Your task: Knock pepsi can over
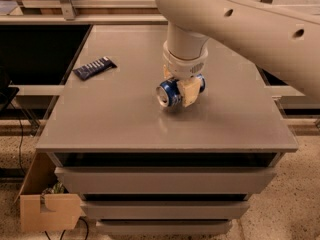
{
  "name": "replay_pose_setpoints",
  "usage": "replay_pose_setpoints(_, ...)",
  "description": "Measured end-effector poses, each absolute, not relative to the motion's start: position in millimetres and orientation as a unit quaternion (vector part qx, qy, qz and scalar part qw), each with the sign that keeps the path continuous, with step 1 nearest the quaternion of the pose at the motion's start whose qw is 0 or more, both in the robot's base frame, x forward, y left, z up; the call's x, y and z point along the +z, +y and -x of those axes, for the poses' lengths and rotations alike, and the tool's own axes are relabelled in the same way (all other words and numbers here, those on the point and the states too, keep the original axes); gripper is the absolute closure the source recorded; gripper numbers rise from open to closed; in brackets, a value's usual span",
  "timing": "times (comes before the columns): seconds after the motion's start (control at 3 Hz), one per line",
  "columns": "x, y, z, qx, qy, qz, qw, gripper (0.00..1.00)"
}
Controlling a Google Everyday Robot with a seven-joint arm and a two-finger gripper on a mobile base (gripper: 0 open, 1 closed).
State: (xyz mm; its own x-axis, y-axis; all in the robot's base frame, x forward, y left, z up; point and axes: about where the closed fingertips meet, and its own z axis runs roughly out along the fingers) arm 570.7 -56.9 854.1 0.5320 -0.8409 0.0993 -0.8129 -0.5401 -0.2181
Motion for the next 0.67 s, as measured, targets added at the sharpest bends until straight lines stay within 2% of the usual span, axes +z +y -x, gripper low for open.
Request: replay_pose_setpoints(0.67, 844.9, -60.4, -568.0, -0.093, 0.471, 0.876, 0.039, 0.39)
